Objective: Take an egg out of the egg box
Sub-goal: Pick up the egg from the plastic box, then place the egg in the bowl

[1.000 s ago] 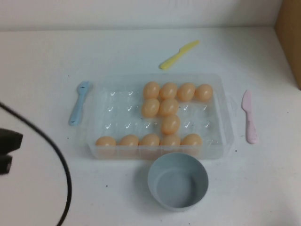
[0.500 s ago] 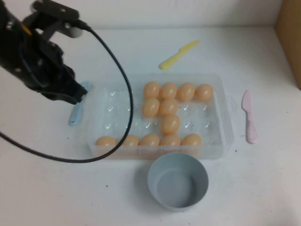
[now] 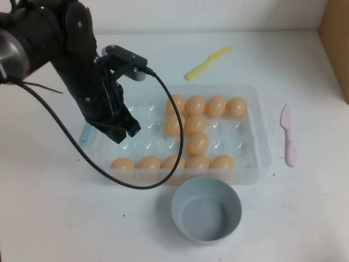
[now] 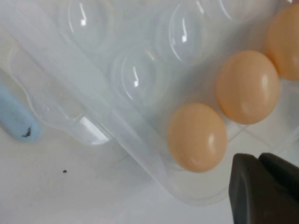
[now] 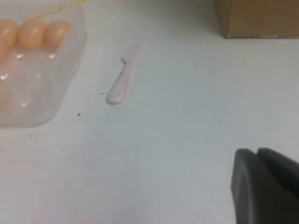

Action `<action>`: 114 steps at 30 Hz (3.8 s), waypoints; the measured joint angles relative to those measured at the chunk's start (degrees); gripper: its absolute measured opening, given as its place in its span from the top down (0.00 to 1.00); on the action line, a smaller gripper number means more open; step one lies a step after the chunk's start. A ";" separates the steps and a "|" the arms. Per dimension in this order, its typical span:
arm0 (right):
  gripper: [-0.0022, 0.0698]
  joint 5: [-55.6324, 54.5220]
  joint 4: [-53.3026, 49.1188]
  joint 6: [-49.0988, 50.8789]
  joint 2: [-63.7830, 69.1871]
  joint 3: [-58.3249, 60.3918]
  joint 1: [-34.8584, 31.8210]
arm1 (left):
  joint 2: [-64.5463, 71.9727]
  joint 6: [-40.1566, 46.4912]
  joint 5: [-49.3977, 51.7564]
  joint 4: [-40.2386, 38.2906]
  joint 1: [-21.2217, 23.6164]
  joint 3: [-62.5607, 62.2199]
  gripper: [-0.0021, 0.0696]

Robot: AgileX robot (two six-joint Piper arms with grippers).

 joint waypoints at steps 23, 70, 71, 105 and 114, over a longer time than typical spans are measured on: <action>0.99 0.00 0.00 0.00 0.00 0.00 0.00 | 6.57 0.00 -0.36 3.03 0.00 -0.22 0.47; 0.99 0.00 0.00 0.00 0.00 0.00 0.00 | 12.41 0.85 -1.36 1.70 -0.31 -0.34 0.46; 0.99 0.00 0.00 0.00 0.00 0.00 0.00 | 12.63 0.85 -1.36 1.70 -0.40 -0.59 0.46; 0.99 0.00 0.00 0.00 0.00 0.00 0.00 | 11.16 1.00 -1.25 2.72 -0.40 -0.95 0.51; 0.99 0.00 0.00 0.00 0.00 0.00 0.00 | 8.68 0.26 -1.05 3.10 -1.46 -6.09 0.51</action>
